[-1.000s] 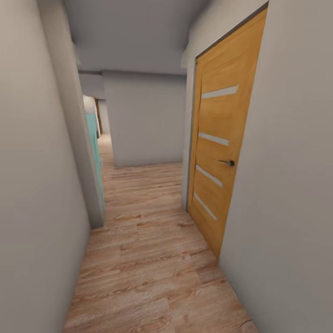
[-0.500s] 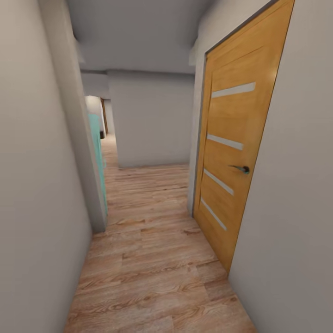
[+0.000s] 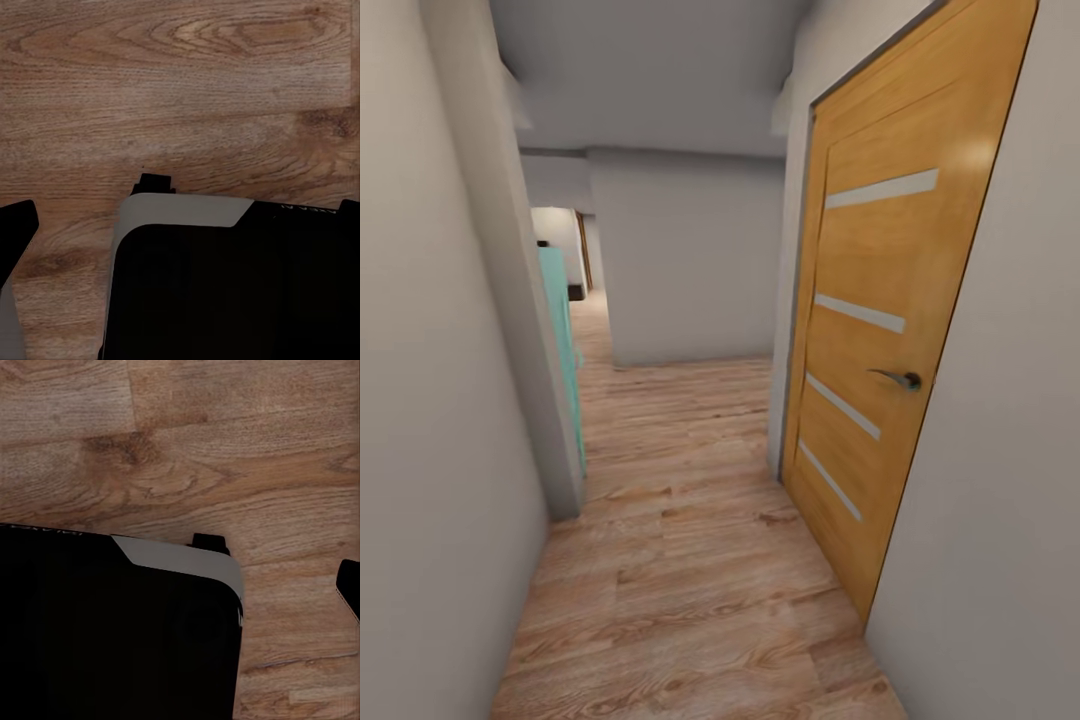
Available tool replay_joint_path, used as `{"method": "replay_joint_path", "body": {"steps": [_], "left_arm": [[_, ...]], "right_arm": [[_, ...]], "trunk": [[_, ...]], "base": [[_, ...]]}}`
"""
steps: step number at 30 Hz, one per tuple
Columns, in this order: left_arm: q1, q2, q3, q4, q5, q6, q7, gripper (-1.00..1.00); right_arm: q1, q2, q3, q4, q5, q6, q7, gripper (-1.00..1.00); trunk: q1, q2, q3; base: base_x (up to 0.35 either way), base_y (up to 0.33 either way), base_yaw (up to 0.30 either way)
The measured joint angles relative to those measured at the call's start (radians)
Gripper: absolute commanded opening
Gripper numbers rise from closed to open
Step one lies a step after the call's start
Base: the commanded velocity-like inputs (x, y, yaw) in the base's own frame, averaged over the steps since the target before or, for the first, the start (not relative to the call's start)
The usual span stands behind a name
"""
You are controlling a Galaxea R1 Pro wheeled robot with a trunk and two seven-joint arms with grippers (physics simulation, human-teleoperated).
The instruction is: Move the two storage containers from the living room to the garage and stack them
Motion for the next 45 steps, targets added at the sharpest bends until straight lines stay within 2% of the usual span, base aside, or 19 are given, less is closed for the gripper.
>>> {"method": "replay_joint_path", "body": {"steps": [33,37,45], "left_arm": [[0.0,0.0,0.0,0.0,0.0,-0.001,0.001,1.0],[0.0,0.0,0.0,0.0,0.014,-0.001,0.0,1.0],[0.0,0.0,0.0,0.0,0.017,0.0,0.0,1.0]], "right_arm": [[0.0,0.002,0.004,0.0,-0.001,0.0,0.0,1.0],[0.0,0.001,0.002,0.0,-0.003,0.0,0.0,1.0],[0.0,0.001,0.003,0.0,0.001,-0.001,0.0,1.0]], "trunk": [[0.0,0.0,0.0],[0.0,0.0,0.0],[0.0,0.0,0.0]], "base": [[0.323,0.0,0.0],[0.323,0.0,0.0],[0.323,0.0,0.004]]}}
